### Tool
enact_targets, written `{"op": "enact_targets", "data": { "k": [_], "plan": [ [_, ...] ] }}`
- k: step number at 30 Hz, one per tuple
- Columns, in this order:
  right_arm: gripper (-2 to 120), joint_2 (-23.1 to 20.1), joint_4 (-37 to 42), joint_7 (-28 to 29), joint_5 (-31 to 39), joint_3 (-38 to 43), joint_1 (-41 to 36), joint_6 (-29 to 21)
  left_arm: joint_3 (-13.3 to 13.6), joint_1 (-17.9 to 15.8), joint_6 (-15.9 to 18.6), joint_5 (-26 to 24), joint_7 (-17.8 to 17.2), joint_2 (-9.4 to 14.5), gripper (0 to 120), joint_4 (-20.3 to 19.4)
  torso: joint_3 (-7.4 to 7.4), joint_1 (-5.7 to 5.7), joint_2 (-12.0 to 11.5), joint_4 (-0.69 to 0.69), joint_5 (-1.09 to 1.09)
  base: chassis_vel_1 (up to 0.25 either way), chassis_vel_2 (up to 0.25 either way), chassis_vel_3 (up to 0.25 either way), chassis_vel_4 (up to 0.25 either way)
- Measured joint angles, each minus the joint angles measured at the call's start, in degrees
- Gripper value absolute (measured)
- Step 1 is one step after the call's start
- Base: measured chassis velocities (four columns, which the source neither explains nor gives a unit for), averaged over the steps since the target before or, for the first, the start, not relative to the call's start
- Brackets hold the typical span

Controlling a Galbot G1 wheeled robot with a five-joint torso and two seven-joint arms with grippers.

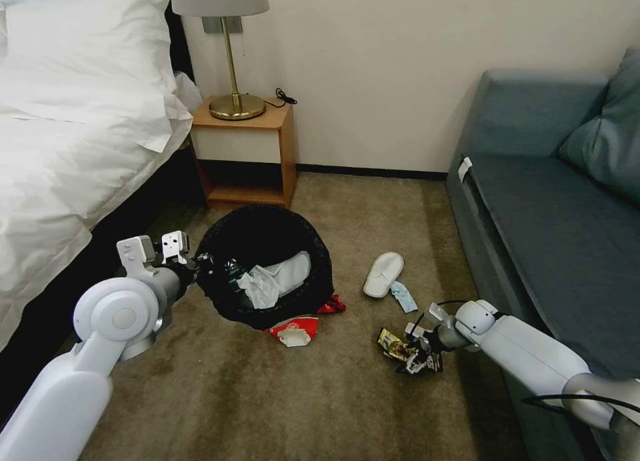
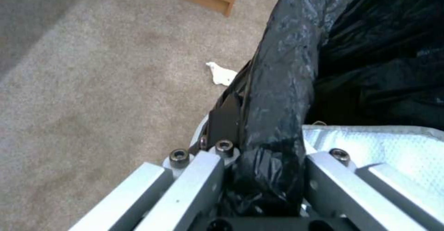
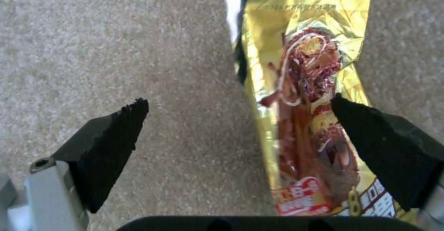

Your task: Pick up the trash bin, then pick up the garbage on the floor and place it into the trash bin.

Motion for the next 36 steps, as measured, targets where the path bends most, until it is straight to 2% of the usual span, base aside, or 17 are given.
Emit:
{"op": "enact_targets", "data": {
  "k": [14, 16, 18, 22, 24, 25, 27, 30, 32, 33, 35, 36],
  "plan": [
    [98, 1.29, -2.22, 0.19, -2.42, 2.22, -0.35, -0.12, -0.07, -0.01, 0.00, -0.03, 0.45, 0.59, 2, -0.22, 0.00, 0.00, 0.00, 0.00, 0.00, 0.000, 0.000, 0.000, 0.000],
    [93, 1.31, -2.23, 0.23, -2.59, 2.33, -0.47, -0.14, -0.09, -0.03, 0.00, -0.02, 0.57, 0.65, 2, -0.23, 0.00, 0.00, 0.00, 0.00, 0.00, 0.000, 0.000, 0.000, 0.000],
    [82, 1.30, -2.19, 0.48, -2.71, 2.68, -0.70, -0.24, -0.20, -0.09, 0.00, 0.05, 0.83, 0.79, 2, -0.23, 0.00, 0.00, 0.00, 0.00, 0.00, 0.000, 0.000, 0.000, 0.000],
    [74, 1.21, -2.02, 0.72, -2.67, 2.73, -0.73, -0.31, -0.24, -0.09, 0.00, 0.11, 0.95, 0.80, 2, -0.26, 0.00, 0.00, 0.00, 0.00, 0.00, 0.000, 0.000, 0.000, 0.000],
    [61, 1.34, -2.05, 1.07, -2.54, 2.75, -0.73, -0.55, -0.33, -0.08, 0.00, 0.22, 1.25, 0.82, 2, -0.28, 0.00, 0.00, 0.00, 0.00, 0.00, 0.000, 0.000, 0.000, 0.000],
    [61, 1.34, -2.05, 1.07, -2.54, 2.75, -0.73, -0.55, -0.33, -0.08, 0.00, 0.22, 1.25, 0.82, 2, -0.28, 0.00, 0.00, 0.00, 0.00, 0.00, 0.000, 0.000, 0.000, 0.000],
    [50, 1.69, -2.52, 1.38, -2.54, 2.76, -0.67, -0.81, -0.45, -0.07, 0.00, 0.30, 1.45, 0.85, 2, -0.28, 0.00, 0.00, 0.00, 0.00, 0.00, 0.000, 0.000, 0.000, 0.000],
    [44, 1.92, -2.80, 1.60, -2.54, 2.77, -0.58, -1.02, -0.58, -0.06, 0.00, 0.32, 1.58, 0.91, 2, -0.30, 0.00, 0.00, 0.00, 0.00, 0.00, 0.000, 0.000, 0.000, 0.000],
    [33, 2.06, -2.88, 1.80, -2.60, 2.79, -0.54, -1.25, -0.73, 0.02, 0.00, 0.35, 1.76, 1.00, 2, -0.37, 0.00, 0.00, 0.00, 0.00, 0.00, 0.000, 0.000, 0.000, 0.000],
    [33, 2.06, -2.88, 1.80, -2.60, 2.79, -0.54, -1.25, -0.73, 0.02, 0.00, 0.35, 1.76, 1.00, 2, -0.37, 0.00, 0.00, 0.00, 0.00, 0.00, 0.000, 0.000, 0.000, 0.000],
    [20, 2.14, -2.91, 2.04, -2.97, 3.01, -0.58, -1.30, -0.81, 0.09, 0.00, 0.44, 1.96, 1.04, 2, -0.43, 0.00, 0.00, 0.00, 0.00, 0.00, 0.000, 0.000, 0.000, 0.000],
    [20, 2.14, -2.91, 2.04, -2.97, 3.01, -0.58, -1.30, -0.81, 0.09, 0.00, 0.44, 1.96, 1.04, 2, -0.43, 0.00, 0.00, 0.00, 0.00, 0.00, 0.000, 0.000, 0.000, 0.000]
  ]
}}
